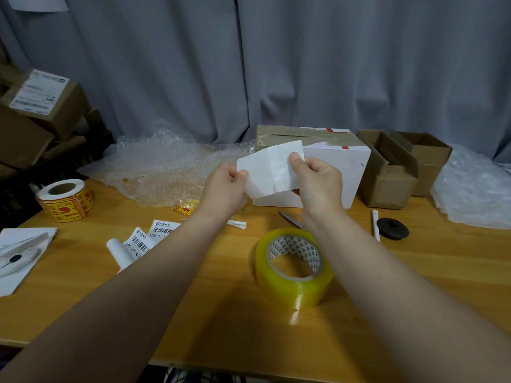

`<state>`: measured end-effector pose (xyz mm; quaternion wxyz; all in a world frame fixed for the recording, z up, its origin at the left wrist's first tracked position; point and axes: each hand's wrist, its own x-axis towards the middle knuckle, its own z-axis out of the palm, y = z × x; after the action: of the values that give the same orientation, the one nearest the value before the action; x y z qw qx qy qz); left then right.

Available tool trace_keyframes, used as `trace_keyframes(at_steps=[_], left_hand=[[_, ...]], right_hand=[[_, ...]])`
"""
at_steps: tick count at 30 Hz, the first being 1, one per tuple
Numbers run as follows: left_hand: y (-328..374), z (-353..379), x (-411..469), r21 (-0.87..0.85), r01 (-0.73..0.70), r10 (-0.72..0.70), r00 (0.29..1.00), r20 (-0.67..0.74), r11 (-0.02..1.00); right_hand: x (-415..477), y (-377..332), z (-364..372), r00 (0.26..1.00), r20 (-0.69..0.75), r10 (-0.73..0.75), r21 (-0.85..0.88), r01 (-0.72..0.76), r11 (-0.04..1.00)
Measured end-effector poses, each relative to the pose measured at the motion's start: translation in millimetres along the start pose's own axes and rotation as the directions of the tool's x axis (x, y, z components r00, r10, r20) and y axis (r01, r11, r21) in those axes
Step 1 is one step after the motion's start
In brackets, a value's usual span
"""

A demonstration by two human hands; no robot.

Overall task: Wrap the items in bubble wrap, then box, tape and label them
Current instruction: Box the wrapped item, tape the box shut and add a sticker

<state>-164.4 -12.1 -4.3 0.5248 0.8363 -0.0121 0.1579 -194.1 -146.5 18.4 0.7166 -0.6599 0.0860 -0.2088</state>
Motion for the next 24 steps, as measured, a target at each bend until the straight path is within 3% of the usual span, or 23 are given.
trace_keyframes(at_steps=[5,14,24], left_hand=[[-12,3,3,0.236,-0.052,0.067,0.996,-0.056,0.970],[-34,0,10,0.347,-0.011,0.039,0.997,-0.073,0.938],[-50,-13,16,0.385,0.055,-0.006,0.992,-0.129,0.921]], right_hand=[[0,4,-1,0.999,-0.040,-0.037,-0.038,0.035,0.999],[9,6,-8,0.993,-0.111,-0.044,-0.016,0.043,0.999],[9,-2,-11,0.962,-0.190,-0.197,0.026,0.205,0.978]])
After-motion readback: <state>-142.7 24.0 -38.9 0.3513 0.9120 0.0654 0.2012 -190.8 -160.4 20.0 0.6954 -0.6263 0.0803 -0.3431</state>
